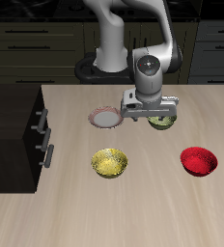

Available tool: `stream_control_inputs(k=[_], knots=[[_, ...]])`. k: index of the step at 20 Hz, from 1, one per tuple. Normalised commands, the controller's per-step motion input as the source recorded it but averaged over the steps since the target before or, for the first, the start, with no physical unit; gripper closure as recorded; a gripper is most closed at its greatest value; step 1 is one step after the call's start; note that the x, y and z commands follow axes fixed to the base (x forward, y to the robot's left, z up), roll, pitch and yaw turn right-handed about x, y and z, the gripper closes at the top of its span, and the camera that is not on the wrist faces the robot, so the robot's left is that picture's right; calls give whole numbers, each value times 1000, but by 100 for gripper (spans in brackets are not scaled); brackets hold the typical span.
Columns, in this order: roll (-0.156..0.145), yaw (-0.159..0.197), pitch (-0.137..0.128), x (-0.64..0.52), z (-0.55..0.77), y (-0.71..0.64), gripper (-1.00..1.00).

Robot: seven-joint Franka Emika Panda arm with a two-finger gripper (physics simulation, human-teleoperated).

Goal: Place the green bowl on top of the wooden cabinet

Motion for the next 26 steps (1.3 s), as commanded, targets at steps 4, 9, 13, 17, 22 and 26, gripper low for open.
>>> stream_control_inputs(k=[4, 9, 13, 17, 22, 26], knots=[[0, 10, -23, -16, -6, -15, 100], [1, -1, -20, 30, 42, -17, 100], [14, -6, -12, 12, 44, -21, 100], [7, -16, -5, 44, 10, 0, 100], [10, 8, -9, -3, 41, 9, 100], [-3, 17, -37, -13, 178, -48, 100]])
